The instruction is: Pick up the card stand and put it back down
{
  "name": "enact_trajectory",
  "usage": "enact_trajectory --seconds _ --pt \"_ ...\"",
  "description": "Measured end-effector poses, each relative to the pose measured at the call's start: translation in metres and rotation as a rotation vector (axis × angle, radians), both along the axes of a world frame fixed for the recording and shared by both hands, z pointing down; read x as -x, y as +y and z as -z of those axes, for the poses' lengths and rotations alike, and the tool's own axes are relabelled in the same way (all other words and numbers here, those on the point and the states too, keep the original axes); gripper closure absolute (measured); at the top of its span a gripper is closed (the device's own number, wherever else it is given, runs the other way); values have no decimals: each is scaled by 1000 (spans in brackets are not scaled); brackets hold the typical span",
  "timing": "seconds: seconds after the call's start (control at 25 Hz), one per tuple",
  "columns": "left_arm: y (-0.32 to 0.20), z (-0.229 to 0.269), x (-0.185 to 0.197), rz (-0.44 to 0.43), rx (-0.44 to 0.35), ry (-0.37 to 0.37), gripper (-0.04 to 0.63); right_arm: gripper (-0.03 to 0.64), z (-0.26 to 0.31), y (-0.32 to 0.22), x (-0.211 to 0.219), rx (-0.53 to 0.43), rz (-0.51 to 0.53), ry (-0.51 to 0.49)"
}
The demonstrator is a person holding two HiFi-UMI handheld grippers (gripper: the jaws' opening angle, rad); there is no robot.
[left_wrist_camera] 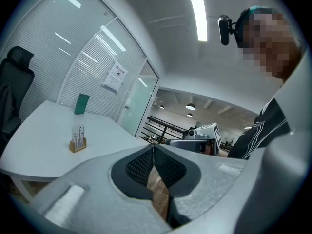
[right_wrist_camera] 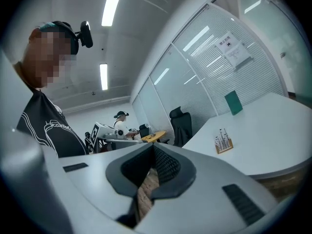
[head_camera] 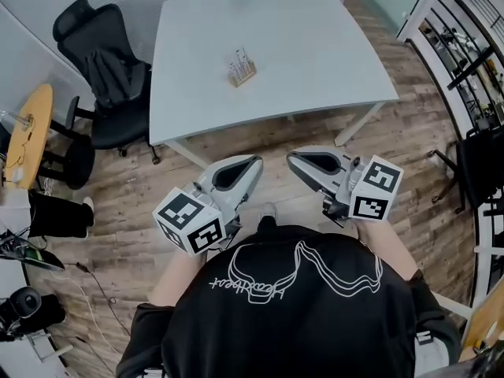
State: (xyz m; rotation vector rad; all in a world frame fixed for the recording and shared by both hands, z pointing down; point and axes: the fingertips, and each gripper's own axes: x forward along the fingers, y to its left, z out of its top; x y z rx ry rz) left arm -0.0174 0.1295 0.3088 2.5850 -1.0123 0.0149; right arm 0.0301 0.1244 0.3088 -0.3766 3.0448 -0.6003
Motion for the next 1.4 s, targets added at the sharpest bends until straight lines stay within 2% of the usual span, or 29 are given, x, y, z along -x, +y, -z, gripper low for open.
enact_trajectory --seconds 0.16,0.36,0.6,0.92,1.24,1.4 --pt "-64 -4 33 1 28 -18 581 609 4 -61 29 12 -7 1" --pt "-116 4 61 -3 -7 -30 581 609 8 -111 51 12 -23 3" --pt "-151 -9 79 18 -8 -35 580 609 -7 -138 59 43 -39 28" --pt "-196 -39 96 63 16 -81 574 609 -25 -175 58 89 -34 37" --pt "-256 -75 106 95 97 -119 465 609 -46 -236 54 147 -35 40" --pt "-290 -99 113 112 106 -188 425 609 -62 -266 46 188 -47 52"
